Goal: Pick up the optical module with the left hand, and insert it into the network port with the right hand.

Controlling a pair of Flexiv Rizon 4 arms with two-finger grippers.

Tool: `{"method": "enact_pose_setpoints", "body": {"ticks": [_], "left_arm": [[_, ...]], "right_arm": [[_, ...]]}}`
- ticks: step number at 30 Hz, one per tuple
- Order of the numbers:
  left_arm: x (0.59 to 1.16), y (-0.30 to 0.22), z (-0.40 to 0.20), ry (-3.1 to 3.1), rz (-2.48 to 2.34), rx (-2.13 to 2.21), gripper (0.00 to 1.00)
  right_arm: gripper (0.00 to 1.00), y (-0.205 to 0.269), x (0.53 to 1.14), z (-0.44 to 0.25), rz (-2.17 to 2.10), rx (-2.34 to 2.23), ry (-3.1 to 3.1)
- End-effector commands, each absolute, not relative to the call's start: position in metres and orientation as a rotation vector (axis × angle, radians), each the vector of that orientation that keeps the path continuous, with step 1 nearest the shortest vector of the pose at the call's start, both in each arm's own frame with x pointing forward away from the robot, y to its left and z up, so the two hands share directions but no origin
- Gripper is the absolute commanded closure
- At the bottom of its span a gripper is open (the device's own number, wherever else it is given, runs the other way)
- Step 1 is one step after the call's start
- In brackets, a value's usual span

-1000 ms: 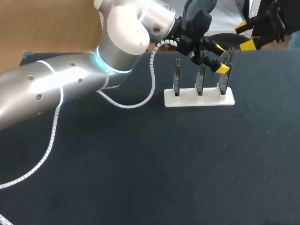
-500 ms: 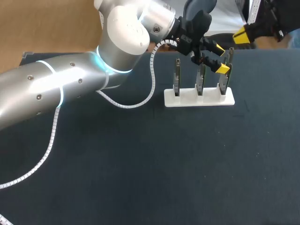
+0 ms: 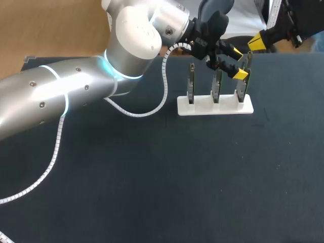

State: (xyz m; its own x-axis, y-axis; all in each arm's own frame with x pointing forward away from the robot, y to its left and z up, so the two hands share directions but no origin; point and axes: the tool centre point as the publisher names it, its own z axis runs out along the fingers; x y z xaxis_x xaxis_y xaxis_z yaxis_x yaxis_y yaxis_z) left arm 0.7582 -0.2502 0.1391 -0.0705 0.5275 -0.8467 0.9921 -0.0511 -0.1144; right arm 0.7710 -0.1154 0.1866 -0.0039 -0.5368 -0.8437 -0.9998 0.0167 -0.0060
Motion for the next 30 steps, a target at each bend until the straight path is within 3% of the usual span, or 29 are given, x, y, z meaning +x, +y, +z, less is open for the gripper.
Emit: {"method": "enact_pose_setpoints", "body": {"ticks": [1,30], "left_arm": [[0.759,-0.251,0.14,1.65,-1.03,1.63,0.0],[0.759,-0.251,0.14,1.65,-1.03,1.63,0.0]], "right_arm": [[1.0,-0.114,0.775,0.182,0.883,-1.598,1.626],[1.0,-0.114,0.766,0.145,0.966,-1.585,1.734]]}}
